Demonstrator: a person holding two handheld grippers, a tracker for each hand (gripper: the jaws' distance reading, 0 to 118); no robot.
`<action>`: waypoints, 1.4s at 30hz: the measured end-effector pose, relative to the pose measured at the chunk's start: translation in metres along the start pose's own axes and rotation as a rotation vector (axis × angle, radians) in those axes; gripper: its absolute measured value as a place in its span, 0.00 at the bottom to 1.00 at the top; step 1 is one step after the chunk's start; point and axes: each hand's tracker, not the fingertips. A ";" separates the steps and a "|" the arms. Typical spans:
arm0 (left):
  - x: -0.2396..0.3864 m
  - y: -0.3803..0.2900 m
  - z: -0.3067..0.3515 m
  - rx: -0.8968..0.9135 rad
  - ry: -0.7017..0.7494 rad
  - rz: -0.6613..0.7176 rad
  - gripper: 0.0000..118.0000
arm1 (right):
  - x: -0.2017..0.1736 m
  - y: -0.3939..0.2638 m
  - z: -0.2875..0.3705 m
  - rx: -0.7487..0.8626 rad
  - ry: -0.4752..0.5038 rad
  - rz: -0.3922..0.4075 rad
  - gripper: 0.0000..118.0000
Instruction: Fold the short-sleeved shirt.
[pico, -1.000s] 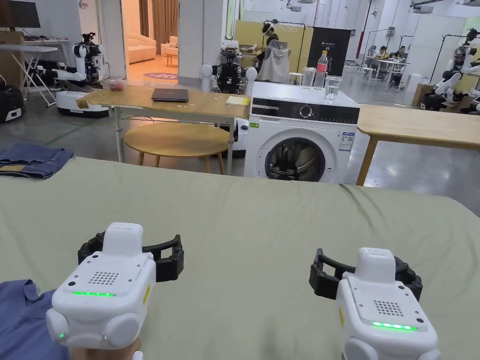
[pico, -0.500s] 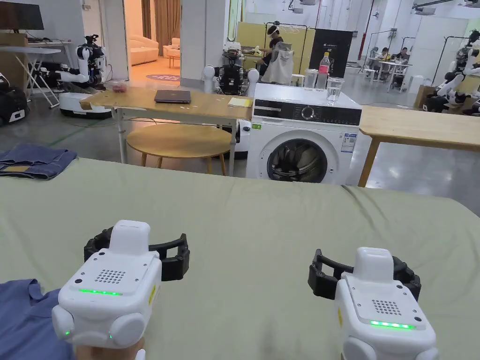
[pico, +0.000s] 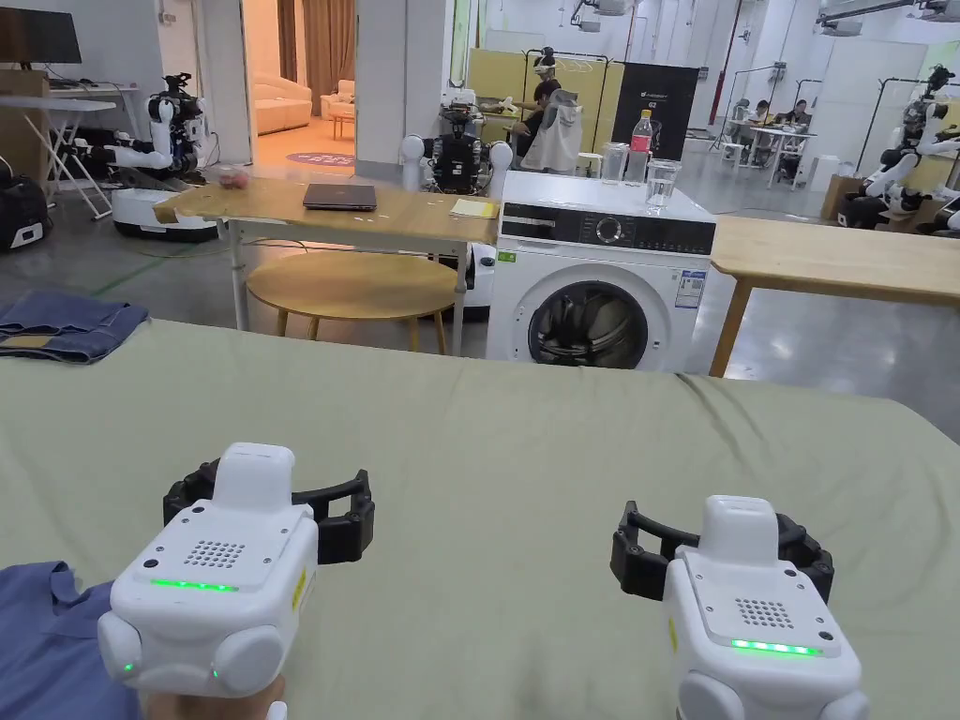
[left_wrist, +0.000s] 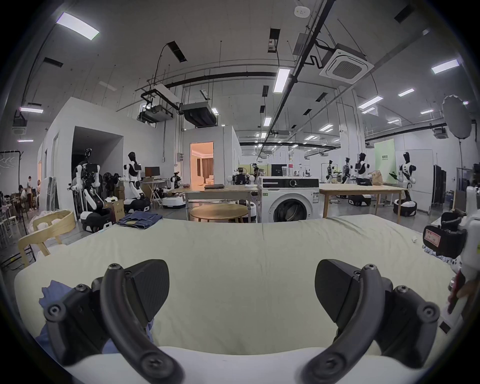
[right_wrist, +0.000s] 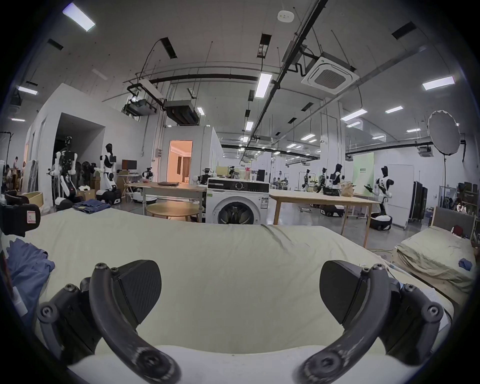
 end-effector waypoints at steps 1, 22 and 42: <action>0.000 0.000 0.000 0.000 -0.001 0.001 0.95 | 0.000 0.000 0.000 -0.001 -0.001 0.001 1.00; 0.009 0.003 0.010 0.056 0.053 -0.016 0.00 | -0.006 0.000 0.008 0.027 -0.015 -0.040 0.00; -0.035 0.015 0.031 0.003 0.107 0.020 0.00 | -0.035 0.013 0.013 0.016 0.050 -0.034 0.00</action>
